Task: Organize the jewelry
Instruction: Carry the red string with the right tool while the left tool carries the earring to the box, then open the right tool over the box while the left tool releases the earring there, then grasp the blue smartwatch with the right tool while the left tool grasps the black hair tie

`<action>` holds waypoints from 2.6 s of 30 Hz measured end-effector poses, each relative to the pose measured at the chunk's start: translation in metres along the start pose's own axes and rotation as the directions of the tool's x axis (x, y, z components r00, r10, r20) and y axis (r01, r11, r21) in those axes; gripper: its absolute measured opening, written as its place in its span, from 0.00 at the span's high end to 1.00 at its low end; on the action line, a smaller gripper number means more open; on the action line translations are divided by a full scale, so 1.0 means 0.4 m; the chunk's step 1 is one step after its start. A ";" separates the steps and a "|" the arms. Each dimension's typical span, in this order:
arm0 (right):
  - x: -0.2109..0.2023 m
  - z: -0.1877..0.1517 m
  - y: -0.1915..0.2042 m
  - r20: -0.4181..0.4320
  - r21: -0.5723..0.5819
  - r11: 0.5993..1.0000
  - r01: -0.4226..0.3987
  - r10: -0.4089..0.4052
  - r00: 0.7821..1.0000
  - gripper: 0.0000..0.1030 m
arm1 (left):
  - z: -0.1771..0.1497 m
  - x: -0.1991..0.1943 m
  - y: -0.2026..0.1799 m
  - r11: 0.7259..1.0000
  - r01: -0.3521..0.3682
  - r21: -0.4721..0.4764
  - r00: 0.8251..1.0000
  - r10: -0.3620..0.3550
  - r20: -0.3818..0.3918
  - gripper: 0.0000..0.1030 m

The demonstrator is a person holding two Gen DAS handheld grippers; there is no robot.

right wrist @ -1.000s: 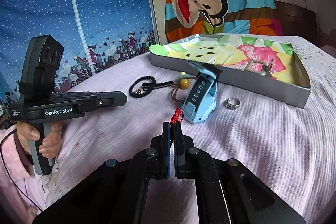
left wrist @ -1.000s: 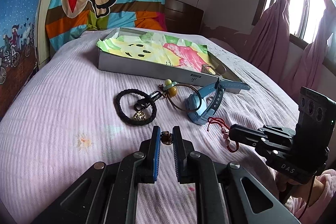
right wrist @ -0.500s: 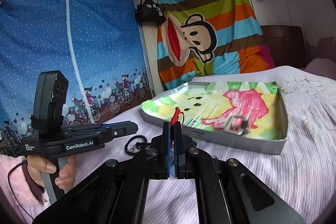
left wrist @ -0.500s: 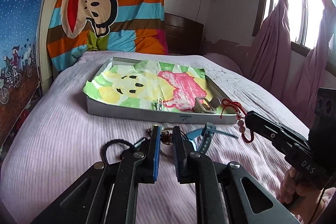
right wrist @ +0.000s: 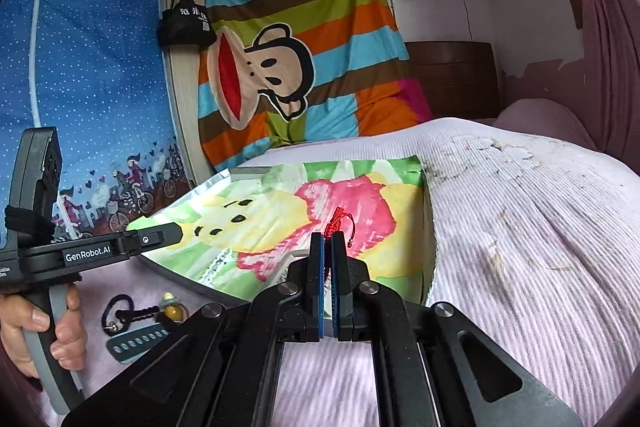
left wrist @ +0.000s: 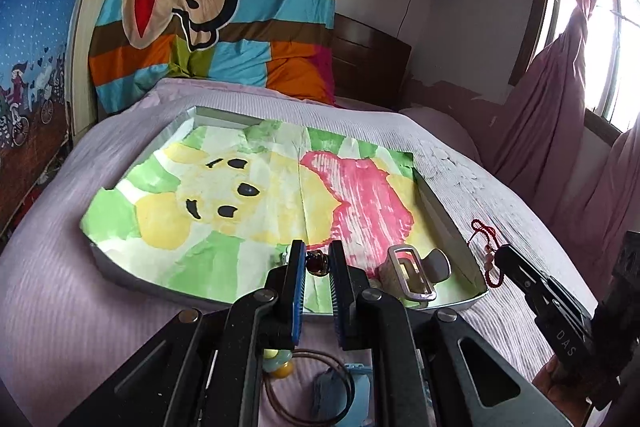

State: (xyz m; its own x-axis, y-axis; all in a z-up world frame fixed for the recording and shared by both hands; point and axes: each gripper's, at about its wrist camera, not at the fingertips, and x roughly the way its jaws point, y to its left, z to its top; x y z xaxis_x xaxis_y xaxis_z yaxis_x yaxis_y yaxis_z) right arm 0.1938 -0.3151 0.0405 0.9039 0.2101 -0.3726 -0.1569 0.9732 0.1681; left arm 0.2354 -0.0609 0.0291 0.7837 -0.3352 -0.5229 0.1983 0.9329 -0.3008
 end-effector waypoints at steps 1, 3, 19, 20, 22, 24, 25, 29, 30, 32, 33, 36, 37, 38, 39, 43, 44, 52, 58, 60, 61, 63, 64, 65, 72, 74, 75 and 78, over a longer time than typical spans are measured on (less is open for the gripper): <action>0.011 -0.002 -0.008 -0.008 0.007 1.000 0.001 -0.001 1.000 0.97 | 0.001 0.014 -0.005 1.000 0.000 0.011 1.000 0.000 -0.010 0.89; 0.034 -0.012 -0.016 -0.030 0.013 1.000 0.004 -0.003 1.000 0.97 | -0.001 0.039 -0.018 1.000 0.005 0.031 0.999 -0.004 -0.037 0.89; 0.120 -0.063 -0.028 -0.176 0.023 0.999 0.022 -0.017 0.984 0.97 | -0.022 0.117 -0.050 0.994 -0.020 0.104 0.988 0.035 -0.151 0.89; 0.119 -0.061 -0.028 -0.174 0.022 1.000 0.021 -0.017 0.985 0.97 | -0.022 0.116 -0.049 0.995 -0.018 0.100 0.988 0.033 -0.148 0.89; 0.118 -0.063 -0.026 -0.172 0.023 1.000 0.022 -0.017 0.985 0.96 | -0.022 0.113 -0.048 0.996 -0.012 0.091 0.989 0.025 -0.143 0.89; 0.114 -0.066 -0.025 -0.165 0.022 0.999 0.027 -0.023 0.986 0.96 | -0.021 0.107 -0.045 0.997 -0.011 0.080 0.991 0.022 -0.133 0.85; 0.108 -0.067 -0.026 -0.162 0.021 0.999 0.031 -0.028 0.986 0.95 | -0.021 0.100 -0.044 0.997 -0.009 0.076 0.992 0.018 -0.126 0.79; 0.085 -0.065 -0.018 -0.138 0.012 0.999 0.045 -0.043 0.989 0.95 | -0.027 0.063 -0.041 0.997 -0.020 0.069 0.996 0.026 -0.086 0.53; 0.076 -0.063 -0.016 -0.130 0.009 0.999 0.048 -0.046 0.990 0.95 | -0.029 0.050 -0.039 0.997 -0.027 0.067 0.997 0.031 -0.068 0.50; 0.055 -0.059 -0.013 -0.110 0.002 0.999 0.053 -0.053 0.993 0.94 | -0.031 0.026 -0.033 0.998 -0.034 0.055 0.998 0.036 -0.045 0.47; 0.045 -0.057 -0.009 -0.100 -0.001 0.999 0.053 -0.053 0.994 0.93 | -0.033 0.014 -0.030 0.998 -0.037 0.048 0.999 0.039 -0.034 0.45; 0.011 -0.054 0.008 -0.063 -0.007 0.999 0.046 -0.047 0.997 0.72 | -0.037 -0.024 -0.019 0.997 -0.064 0.041 0.998 0.063 0.011 0.35; -0.002 -0.054 0.013 -0.048 -0.009 0.999 0.044 -0.044 0.998 0.66 | -0.040 -0.039 -0.015 0.997 -0.075 0.036 0.997 0.074 0.029 0.29; -0.015 -0.051 0.013 -0.035 -0.009 0.999 0.039 -0.039 0.999 0.65 | -0.042 -0.052 -0.010 0.996 -0.084 0.030 0.996 0.082 0.044 0.26; -0.027 -0.050 0.020 -0.021 -0.010 0.999 0.033 -0.033 0.999 0.65 | -0.046 -0.066 -0.005 0.995 -0.092 0.024 0.994 0.090 0.061 0.22; -0.083 -0.046 0.044 0.048 -0.035 0.999 0.021 -0.020 0.999 0.47 | -0.065 -0.128 0.014 0.993 -0.120 0.007 0.985 0.118 0.130 0.05; -0.097 -0.046 0.051 0.067 -0.042 0.999 0.018 -0.015 0.998 0.44 | -0.068 -0.143 0.019 0.992 -0.123 0.005 0.982 0.121 0.148 0.02; -0.195 -0.049 0.101 0.174 -0.103 0.995 -0.011 0.029 0.984 0.11 | -0.097 -0.246 0.050 0.988 -0.156 0.017 0.964 0.148 0.223 0.00; -0.243 -0.068 0.147 0.202 -0.149 0.988 -0.044 0.074 0.977 0.02 | -0.134 -0.308 0.059 0.980 -0.194 0.049 0.951 0.175 0.254 0.00; -0.250 -0.074 0.160 0.205 -0.164 0.985 -0.052 0.086 0.975 0.01 | -0.145 -0.323 0.061 0.977 -0.201 0.065 0.949 0.178 0.259 0.00; -0.253 -0.077 0.166 0.204 -0.170 0.984 -0.055 0.090 0.975 0.01 | -0.151 -0.330 0.063 0.976 -0.205 0.073 0.949 0.179 0.259 0.00; -0.260 -0.084 0.175 0.194 -0.175 0.983 -0.063 0.097 0.976 0.02 | -0.161 -0.341 0.068 0.973 -0.215 0.085 0.948 0.187 0.258 0.00; -0.262 -0.087 0.177 0.189 -0.176 0.982 -0.068 0.102 0.977 0.01 | -0.166 -0.347 0.070 0.972 -0.219 0.090 0.947 0.189 0.259 0.00; -0.262 -0.091 0.178 0.183 -0.177 0.982 -0.071 0.103 0.978 0.01 | -0.169 -0.352 0.073 0.970 -0.224 0.093 0.947 0.193 0.258 0.00; -0.240 -0.109 0.182 0.126 -0.185 0.979 -0.084 0.108 0.986 0.01 | -0.183 -0.368 0.104 0.972 -0.225 0.065 0.949 0.204 0.239 0.00; -0.225 -0.112 0.184 0.104 -0.187 0.978 -0.089 0.110 0.988 0.01 | -0.185 -0.365 0.111 0.974 -0.222 0.054 0.953 0.205 0.224 0.00; -0.218 -0.115 0.187 0.095 -0.189 0.978 -0.089 0.109 0.990 0.01 | -0.187 -0.361 0.115 0.975 -0.215 0.049 0.957 0.200 0.211 0.00; -0.201 -0.123 0.189 0.068 -0.190 0.978 -0.090 0.104 0.992 0.01 | -0.187 -0.346 0.124 0.977 -0.209 0.038 0.963 0.200 0.178 0.00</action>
State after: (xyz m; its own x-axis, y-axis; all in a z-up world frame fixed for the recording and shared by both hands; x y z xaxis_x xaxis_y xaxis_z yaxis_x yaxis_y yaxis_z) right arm 0.0895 -0.2539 0.0382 0.9076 0.3034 -0.2901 -0.3101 0.9504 0.0240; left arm 0.0928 0.0221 0.0270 0.8997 -0.1132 -0.4215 0.0519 0.9867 -0.1541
